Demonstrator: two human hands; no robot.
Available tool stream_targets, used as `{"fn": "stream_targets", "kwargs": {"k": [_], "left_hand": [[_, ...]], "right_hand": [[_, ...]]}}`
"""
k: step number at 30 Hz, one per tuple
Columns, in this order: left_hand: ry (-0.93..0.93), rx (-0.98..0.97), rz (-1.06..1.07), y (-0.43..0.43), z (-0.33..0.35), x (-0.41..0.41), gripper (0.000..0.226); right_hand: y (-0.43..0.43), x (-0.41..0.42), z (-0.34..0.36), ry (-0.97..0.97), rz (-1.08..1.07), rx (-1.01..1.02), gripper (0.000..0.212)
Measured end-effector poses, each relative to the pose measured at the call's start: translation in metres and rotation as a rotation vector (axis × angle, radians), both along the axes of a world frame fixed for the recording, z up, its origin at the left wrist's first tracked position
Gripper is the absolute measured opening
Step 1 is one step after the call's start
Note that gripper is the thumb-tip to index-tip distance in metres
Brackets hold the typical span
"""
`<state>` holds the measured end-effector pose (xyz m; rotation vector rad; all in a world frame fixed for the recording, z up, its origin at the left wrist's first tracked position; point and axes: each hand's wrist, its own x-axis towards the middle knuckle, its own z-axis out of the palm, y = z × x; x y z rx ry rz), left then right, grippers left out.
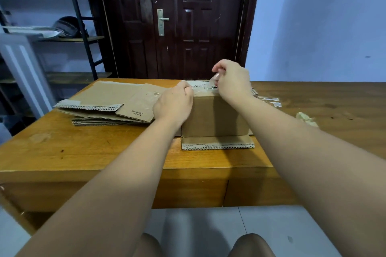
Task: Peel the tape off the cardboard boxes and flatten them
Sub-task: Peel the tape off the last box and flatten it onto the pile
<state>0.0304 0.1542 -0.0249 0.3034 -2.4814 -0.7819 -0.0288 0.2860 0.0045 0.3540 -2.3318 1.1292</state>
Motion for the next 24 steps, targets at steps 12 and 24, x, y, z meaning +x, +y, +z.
{"fn": "stream_targets", "kwargs": {"k": [12, 24], "left_hand": [[-0.016, -0.068, 0.012, -0.001, -0.002, -0.004, 0.036], [-0.031, -0.166, 0.012, 0.0, 0.002, -0.002, 0.033]], "right_hand": [[0.09, 0.005, 0.005, -0.17, -0.429, -1.385, 0.029], [0.127, 0.013, -0.047, -0.227, -0.672, -0.8, 0.03]]}}
